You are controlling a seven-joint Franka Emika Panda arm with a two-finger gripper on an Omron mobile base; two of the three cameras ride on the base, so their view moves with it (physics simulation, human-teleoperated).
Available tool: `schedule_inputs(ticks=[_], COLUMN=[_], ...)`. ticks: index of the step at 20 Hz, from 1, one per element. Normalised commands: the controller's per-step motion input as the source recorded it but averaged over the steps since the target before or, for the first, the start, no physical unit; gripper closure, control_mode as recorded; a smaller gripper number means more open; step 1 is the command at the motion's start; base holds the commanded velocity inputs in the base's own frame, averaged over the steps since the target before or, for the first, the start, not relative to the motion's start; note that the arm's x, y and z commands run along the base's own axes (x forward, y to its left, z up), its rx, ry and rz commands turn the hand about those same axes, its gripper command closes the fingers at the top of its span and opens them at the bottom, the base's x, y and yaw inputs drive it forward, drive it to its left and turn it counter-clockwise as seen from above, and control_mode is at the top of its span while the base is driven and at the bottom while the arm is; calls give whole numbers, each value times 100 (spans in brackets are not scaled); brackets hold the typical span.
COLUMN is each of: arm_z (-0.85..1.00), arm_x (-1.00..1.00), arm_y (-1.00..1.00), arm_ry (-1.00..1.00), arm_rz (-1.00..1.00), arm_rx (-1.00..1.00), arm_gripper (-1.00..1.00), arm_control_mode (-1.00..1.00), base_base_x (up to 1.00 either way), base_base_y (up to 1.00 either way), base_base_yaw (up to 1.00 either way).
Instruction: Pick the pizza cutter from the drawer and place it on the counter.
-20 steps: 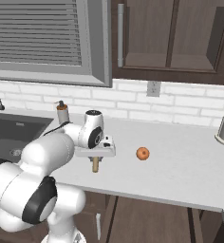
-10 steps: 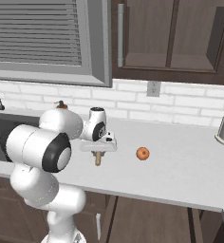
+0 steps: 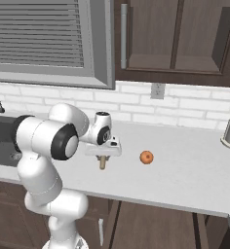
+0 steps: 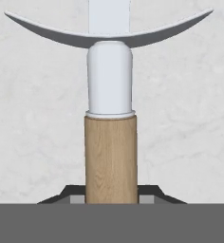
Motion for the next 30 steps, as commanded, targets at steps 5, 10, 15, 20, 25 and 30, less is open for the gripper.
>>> schedule_inputs(ticks=[5, 10, 15, 20, 25, 30], arm_z=[0, 1, 62, 88, 100, 93], arm_x=[0, -10, -29, -57, -42, -12], arm_y=[0, 0, -8, -2, 29, 63], arm_ry=[0, -5, -15, -22, -20, -15], arm_rz=[0, 0, -1, -2, -5, -10], arm_rx=[0, 0, 3, 2, 0, 0], arm_gripper=[-100, -100, -100, -100, -100, -100], arm_control_mode=[-100, -100, -100, -100, -100, -100], base_base_x=[0, 0, 0, 0, 0, 0], base_base_y=[0, 0, 0, 0, 0, 0], base_base_yaw=[0, 0, 0, 0, 0, 0])
